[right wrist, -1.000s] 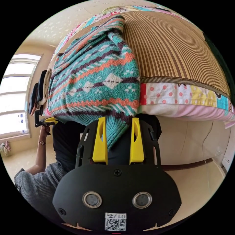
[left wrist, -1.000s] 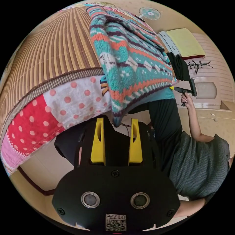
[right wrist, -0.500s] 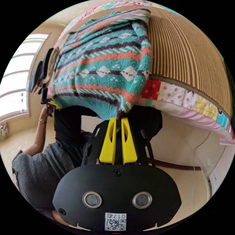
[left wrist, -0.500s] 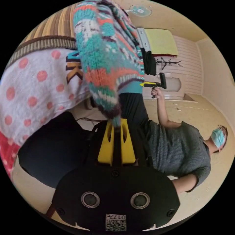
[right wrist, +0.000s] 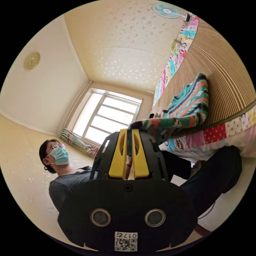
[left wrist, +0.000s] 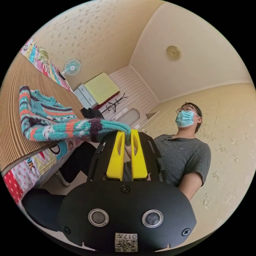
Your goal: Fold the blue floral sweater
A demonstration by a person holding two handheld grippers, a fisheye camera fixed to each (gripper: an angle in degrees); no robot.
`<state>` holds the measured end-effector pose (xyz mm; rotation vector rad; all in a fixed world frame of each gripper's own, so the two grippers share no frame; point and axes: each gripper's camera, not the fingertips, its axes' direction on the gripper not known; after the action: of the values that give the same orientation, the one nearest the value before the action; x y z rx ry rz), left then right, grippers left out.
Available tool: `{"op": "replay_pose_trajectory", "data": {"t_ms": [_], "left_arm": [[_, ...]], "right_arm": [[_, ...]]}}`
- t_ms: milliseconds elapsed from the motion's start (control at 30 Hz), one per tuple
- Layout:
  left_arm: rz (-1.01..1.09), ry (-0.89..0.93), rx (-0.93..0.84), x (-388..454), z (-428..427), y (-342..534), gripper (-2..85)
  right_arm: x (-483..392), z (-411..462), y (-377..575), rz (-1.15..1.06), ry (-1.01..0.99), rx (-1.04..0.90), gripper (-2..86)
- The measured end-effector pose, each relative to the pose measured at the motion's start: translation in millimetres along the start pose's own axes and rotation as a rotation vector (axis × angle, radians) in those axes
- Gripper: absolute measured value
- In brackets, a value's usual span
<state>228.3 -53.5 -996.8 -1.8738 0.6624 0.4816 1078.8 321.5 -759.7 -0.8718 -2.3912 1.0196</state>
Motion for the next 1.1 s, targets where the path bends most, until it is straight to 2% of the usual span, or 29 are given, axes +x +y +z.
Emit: {"op": "replay_pose_trajectory", "data": {"t_ms": [167,300,467,600,700,767,867,967,1100], "left_arm": [[0.012,0.113,0.072,0.4,5.1,14.2,4.1],[-0.051,0.074,0.173,-31.5,-10.4,-8.0,4.0],[-0.24,0.023,0.287,-127.2,-39.5,-65.5,4.1],[-0.503,-0.014,0.511,-211.2,-63.9,-106.1,4.1],[-0.588,-0.142,0.535,-261.0,-73.2,-139.8,4.1],[-0.612,-0.196,0.543,-288.3,-72.6,-158.0,4.1],[-0.61,-0.278,0.562,-330.0,-65.8,-178.6,4.1],[-0.697,-0.373,0.583,-372.8,-58.9,-174.1,4.2],[-0.612,-0.465,0.623,-409.2,-46.4,-154.8,5.0]], "right_arm": [[32.3,-76.7,52.4,0.116,-0.181,0.189,2.7],[38.9,-99.4,47.1,0.158,-0.16,0.223,2.7],[74.9,-83.7,-36.1,0.2,-0.154,0.184,2.7],[112.0,-62.8,-103.4,0.239,-0.102,0.206,2.6],[139.3,-43.3,-158.0,0.248,0.024,0.188,2.5],[175.5,-30.4,-187.8,0.33,0.057,0.222,2.5],[225.0,-16.8,-206.3,0.438,0.071,0.297,2.4],[267.9,-3.1,-205.1,0.513,0.073,0.376,2.0],[297.3,12.4,-186.9,0.435,-0.013,0.48,1.2]]}}
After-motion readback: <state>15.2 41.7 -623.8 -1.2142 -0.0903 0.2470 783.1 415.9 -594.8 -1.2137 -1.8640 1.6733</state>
